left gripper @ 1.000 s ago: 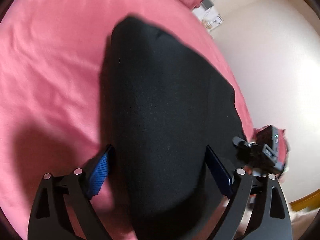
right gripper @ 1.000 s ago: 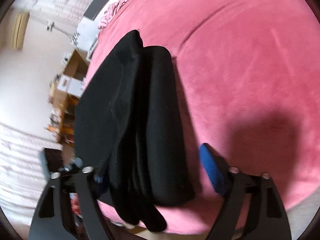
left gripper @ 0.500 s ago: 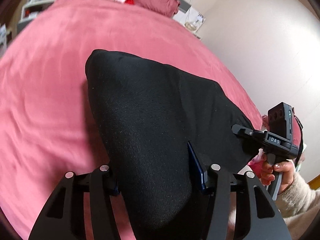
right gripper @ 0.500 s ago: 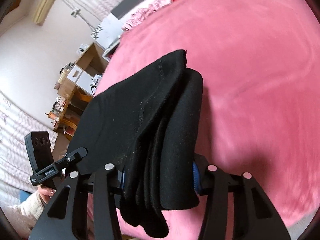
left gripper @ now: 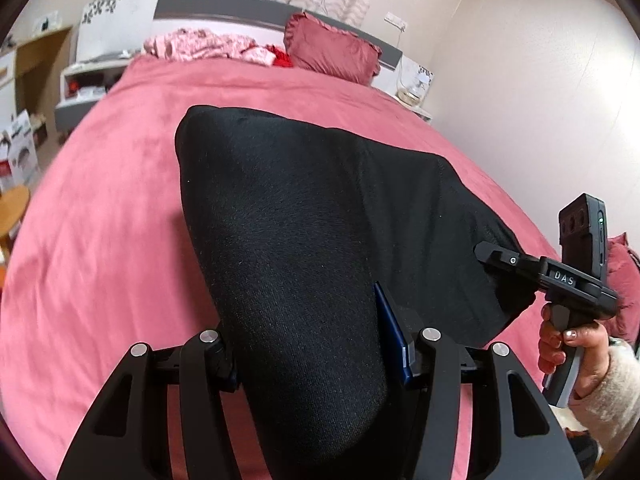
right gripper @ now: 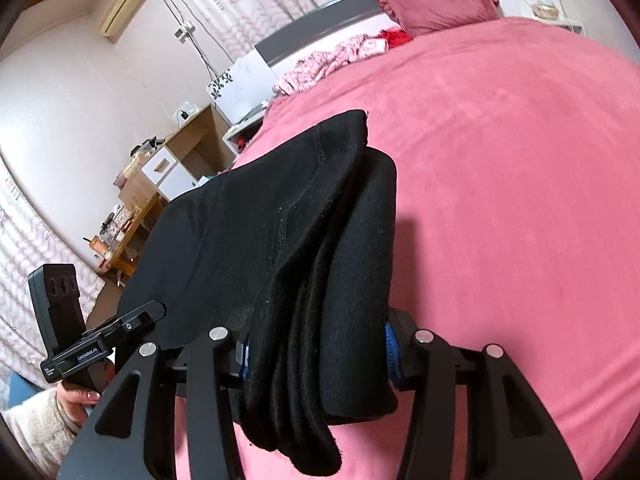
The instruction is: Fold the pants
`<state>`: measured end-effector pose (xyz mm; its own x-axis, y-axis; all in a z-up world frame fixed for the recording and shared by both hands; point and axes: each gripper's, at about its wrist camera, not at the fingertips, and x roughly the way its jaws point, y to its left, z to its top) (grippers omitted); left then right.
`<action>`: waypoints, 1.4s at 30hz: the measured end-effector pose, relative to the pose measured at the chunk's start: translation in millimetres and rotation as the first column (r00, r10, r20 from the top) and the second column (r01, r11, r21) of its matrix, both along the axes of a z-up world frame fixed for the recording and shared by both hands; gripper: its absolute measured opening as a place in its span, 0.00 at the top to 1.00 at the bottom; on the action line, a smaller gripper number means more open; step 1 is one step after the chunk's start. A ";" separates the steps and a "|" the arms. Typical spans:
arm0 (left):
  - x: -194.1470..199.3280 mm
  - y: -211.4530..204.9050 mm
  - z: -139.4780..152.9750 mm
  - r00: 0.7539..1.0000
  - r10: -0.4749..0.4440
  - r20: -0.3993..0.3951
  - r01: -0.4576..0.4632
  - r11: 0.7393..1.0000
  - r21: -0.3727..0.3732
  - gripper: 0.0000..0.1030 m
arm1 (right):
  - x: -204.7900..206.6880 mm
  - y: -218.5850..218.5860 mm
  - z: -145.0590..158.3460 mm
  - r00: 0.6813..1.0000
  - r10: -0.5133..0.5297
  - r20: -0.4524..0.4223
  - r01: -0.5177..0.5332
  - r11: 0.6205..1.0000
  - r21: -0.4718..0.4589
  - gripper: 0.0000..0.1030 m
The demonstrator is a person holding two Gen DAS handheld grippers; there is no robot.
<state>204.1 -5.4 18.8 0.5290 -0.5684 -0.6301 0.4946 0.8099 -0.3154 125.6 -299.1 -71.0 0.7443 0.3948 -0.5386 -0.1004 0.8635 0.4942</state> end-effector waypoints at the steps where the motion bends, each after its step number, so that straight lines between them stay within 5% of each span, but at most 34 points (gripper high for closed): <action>1: 10.2 -1.1 -3.4 1.000 0.005 0.010 -0.005 1.000 0.005 0.48 | 7.4 0.7 -2.1 1.000 -0.002 0.008 0.002 1.000 -0.003 0.54; 6: 34.6 -10.2 -32.8 1.000 0.010 -0.011 -0.010 0.998 0.063 0.48 | 46.5 3.1 -38.3 0.997 -0.036 -0.072 0.034 0.999 -0.039 0.53; 9: 35.6 -13.2 -66.3 0.998 0.019 -0.053 -0.013 0.994 0.106 0.44 | 47.1 -3.1 -66.3 0.992 -0.077 -0.099 0.071 0.995 -0.065 0.36; 12: 30.2 -3.2 -77.0 0.998 0.064 -0.015 -0.063 0.996 0.061 0.29 | 43.9 -4.8 -71.2 0.992 -0.090 -0.085 0.084 0.994 -0.075 0.32; 19: -0.8 -10.6 -59.8 0.980 0.132 0.146 -0.159 0.967 0.198 0.12 | 37.6 -3.5 -55.7 0.983 -0.169 -0.075 0.156 0.977 -0.147 0.26; 20: -10.9 -10.0 -53.6 0.973 0.141 0.181 -0.180 0.958 0.223 0.12 | 27.6 -2.5 -47.3 0.979 -0.196 -0.048 0.186 0.969 -0.162 0.29; 22: -26.4 -6.9 -45.1 0.959 0.143 0.246 -0.202 0.951 0.235 0.12 | 9.4 5.0 -27.8 0.979 -0.198 0.041 0.202 0.957 -0.209 0.60; 24: -42.2 -2.9 -38.5 0.947 0.149 0.283 -0.210 0.957 0.199 0.12 | -3.6 13.1 -18.3 0.983 -0.155 0.097 0.173 0.960 -0.219 0.75; 28: -45.7 -15.0 -40.2 0.956 0.135 0.261 -0.185 0.967 0.175 0.15 | -5.2 41.9 -19.5 0.996 -0.031 0.079 0.051 0.961 -0.272 0.83; 32: -23.1 -32.1 -64.0 0.978 0.127 0.168 -0.173 0.939 0.296 0.21 | 3.1 33.6 -45.9 0.995 -0.098 -0.016 0.089 0.948 -0.307 1.00; 35: -22.7 -32.4 -73.9 0.981 0.112 0.159 -0.158 0.936 0.316 0.20 | 6.8 18.6 -56.2 0.990 -0.136 -0.035 0.126 0.970 -0.206 1.00; 38: -27.4 -33.8 -73.3 0.980 0.119 0.161 -0.169 0.925 0.341 0.20 | 5.2 32.1 -51.8 0.986 -0.168 -0.011 0.158 0.945 -0.287 1.00; 39: -30.5 -32.6 -72.6 0.979 0.131 0.154 -0.177 0.924 0.340 0.19 | 3.0 36.4 -48.8 0.983 -0.182 -0.003 0.172 0.937 -0.305 0.99; 41: -36.9 -26.6 -70.6 0.979 0.166 0.120 -0.196 0.928 0.317 0.17 | -8.0 44.2 -41.3 0.981 -0.193 0.014 0.188 0.939 -0.289 0.76; 42: -38.9 -23.9 -71.2 0.978 0.184 0.101 -0.206 0.930 0.304 0.13 | -15.1 48.5 -38.3 0.981 -0.192 0.028 0.192 0.943 -0.272 0.41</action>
<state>165.2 -29.2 -52.4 0.6584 -0.2311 -0.7163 0.3283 0.9446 -0.0030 110.5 -250.7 -109.2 0.7921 0.0826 -0.6048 0.0805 0.9680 0.2376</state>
